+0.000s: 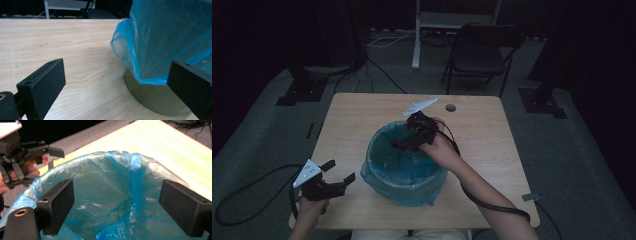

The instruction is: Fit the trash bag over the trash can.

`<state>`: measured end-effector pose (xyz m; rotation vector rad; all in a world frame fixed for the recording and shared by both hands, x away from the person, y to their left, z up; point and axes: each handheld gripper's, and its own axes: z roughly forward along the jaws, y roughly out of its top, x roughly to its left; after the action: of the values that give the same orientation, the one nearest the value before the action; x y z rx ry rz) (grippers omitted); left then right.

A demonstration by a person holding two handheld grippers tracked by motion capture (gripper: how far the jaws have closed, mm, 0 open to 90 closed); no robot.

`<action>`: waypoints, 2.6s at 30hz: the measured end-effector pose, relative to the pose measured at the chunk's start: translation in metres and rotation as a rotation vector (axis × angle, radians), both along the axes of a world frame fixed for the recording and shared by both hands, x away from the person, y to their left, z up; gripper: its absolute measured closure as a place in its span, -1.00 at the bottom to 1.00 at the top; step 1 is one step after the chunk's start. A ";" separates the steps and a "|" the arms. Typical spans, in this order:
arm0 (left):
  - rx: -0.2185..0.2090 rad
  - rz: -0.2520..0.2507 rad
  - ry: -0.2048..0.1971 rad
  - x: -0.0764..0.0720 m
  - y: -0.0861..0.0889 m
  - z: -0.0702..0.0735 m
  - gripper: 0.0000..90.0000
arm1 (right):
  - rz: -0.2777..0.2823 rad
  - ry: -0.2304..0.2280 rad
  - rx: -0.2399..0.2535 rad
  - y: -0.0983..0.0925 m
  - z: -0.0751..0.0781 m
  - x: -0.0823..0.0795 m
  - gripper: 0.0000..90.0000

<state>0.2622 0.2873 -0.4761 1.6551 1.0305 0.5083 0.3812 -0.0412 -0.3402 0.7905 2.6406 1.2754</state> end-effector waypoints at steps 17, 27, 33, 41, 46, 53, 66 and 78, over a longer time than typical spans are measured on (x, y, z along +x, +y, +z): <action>0.035 -0.032 -0.030 -0.004 -0.009 0.002 -0.94 | -0.189 -0.168 0.157 -0.069 -0.005 -0.009 -0.72; 0.058 -0.006 -0.019 -0.004 -0.004 -0.005 -0.94 | -0.341 -0.187 0.243 -0.120 -0.021 -0.007 -0.72; 0.083 0.014 -0.014 -0.005 0.001 -0.012 -0.94 | -0.418 -0.206 0.236 -0.146 -0.034 -0.009 -0.72; 0.107 0.052 0.003 -0.009 0.008 -0.027 -0.94 | -0.500 -0.193 0.256 -0.175 -0.067 -0.017 -0.72; 0.122 0.067 0.006 -0.010 0.012 -0.035 -0.94 | -0.545 -0.151 0.251 -0.186 -0.093 -0.022 -0.72; 0.138 0.102 0.023 -0.013 0.019 -0.041 -0.94 | -0.603 -0.112 0.217 -0.201 -0.130 -0.030 -0.72; 0.173 0.169 0.052 -0.020 0.036 -0.048 -0.94 | -0.689 -0.068 0.154 -0.237 -0.177 -0.055 -0.72; 0.182 0.271 0.095 -0.026 0.051 -0.056 -0.94 | -0.787 0.024 0.117 -0.277 -0.209 -0.079 -0.70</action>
<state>0.2363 0.3384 -0.5322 1.7207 1.3214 0.7246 0.3019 -0.3186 -0.5490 1.6358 1.9099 1.1650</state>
